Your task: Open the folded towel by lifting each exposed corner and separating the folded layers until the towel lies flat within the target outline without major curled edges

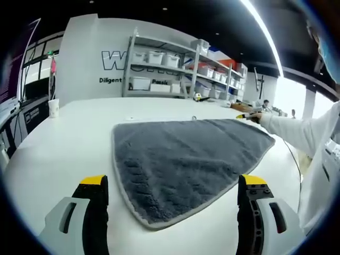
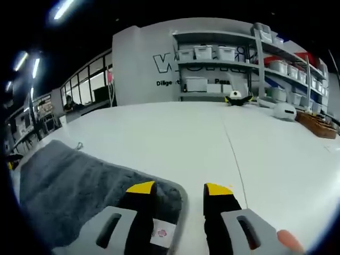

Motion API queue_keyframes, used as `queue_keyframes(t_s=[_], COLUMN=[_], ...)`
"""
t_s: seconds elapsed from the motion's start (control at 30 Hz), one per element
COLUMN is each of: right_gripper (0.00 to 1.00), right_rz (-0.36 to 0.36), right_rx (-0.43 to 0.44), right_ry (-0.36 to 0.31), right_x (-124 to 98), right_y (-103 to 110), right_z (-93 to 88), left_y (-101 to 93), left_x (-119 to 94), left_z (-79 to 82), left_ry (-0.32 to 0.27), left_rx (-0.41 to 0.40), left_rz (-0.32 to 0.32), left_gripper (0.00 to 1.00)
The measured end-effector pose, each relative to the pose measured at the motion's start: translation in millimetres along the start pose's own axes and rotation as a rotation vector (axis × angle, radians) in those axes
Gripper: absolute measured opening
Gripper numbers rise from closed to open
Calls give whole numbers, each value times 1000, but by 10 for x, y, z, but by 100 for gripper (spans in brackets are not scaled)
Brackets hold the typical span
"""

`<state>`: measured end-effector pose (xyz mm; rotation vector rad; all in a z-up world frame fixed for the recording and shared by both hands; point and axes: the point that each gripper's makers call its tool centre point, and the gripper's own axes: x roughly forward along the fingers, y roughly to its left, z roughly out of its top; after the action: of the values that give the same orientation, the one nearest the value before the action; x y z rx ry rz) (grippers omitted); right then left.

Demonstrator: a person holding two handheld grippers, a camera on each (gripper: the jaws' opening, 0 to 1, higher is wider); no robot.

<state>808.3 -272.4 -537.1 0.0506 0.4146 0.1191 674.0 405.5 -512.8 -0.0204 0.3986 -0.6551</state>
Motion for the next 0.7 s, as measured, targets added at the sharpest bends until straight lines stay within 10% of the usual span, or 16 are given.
queue_keyframes(t_s=[0.7], right_gripper=[81], right_rz=[88], right_rx=[-101], right_ry=[-180], right_x=[-1431], right_y=[967], right_z=[149], left_y=[-31], left_x=[-20], left_z=[-85], left_ry=[-8], left_rx=[37], left_rz=[-14], left_gripper=[99])
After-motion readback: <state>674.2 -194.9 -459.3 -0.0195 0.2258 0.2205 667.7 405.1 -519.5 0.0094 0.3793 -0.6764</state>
